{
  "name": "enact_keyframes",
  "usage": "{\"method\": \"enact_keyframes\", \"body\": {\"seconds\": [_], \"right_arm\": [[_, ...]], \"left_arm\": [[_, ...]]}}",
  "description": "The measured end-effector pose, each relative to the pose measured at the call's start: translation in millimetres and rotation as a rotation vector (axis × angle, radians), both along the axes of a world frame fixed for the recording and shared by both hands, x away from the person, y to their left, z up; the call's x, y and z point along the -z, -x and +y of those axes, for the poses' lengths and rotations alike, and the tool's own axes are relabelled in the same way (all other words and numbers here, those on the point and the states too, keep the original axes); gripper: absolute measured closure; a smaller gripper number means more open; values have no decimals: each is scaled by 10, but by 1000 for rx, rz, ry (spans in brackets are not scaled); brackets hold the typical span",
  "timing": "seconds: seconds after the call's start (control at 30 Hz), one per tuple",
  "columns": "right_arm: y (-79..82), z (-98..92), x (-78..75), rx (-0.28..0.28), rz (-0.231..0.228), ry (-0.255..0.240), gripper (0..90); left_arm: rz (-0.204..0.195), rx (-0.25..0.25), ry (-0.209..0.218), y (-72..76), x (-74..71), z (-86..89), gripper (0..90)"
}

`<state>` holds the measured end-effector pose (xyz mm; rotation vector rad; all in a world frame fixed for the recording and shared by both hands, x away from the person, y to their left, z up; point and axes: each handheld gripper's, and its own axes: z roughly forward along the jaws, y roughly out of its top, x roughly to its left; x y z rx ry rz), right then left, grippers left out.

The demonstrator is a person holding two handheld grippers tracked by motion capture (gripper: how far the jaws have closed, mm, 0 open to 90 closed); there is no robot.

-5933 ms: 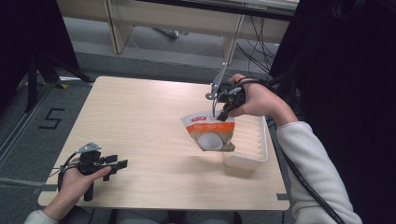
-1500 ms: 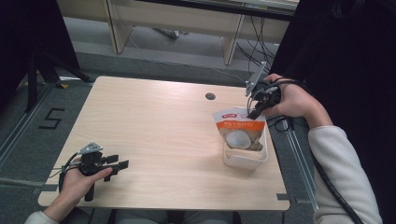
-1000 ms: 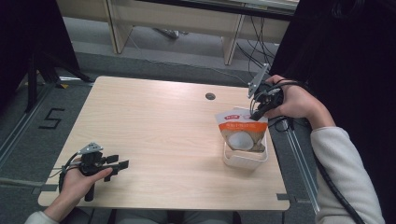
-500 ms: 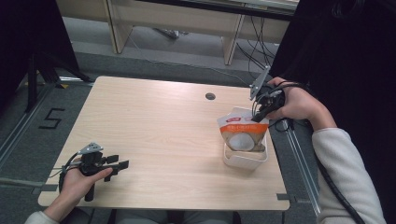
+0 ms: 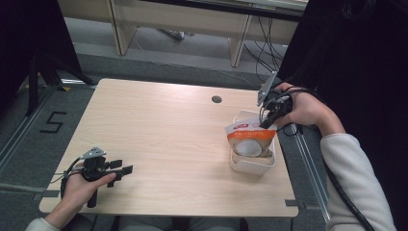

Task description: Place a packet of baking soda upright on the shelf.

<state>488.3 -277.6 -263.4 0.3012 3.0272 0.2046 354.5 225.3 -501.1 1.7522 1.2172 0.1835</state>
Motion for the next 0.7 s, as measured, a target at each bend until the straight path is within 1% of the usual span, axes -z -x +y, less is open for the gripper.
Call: {"method": "enact_keyframes", "body": {"seconds": [0.23, 0.4, 0.43, 0.57, 0.63, 0.7], "right_arm": [[10, -55, 57, 12, 7, 0, 900], [25, -113, 85, 42, 6, 1, 900], [21, -129, 96, 37, 8, -1, 900], [22, -176, 113, 47, 12, 3, 900], [32, -188, 112, 70, 14, 16, 900], [27, -197, 108, 76, 10, 23, 900]], "left_arm": [[-1, 2, -2, -1, 0, -2, 391], [0, 2, -3, -2, 0, -3, 391], [-1, 2, -4, -2, 1, -3, 391], [0, 6, -3, -3, 1, -3, 391], [-1, 1, -4, -2, 0, -5, 390], [0, 6, -1, -4, 2, -4, 391]]}}
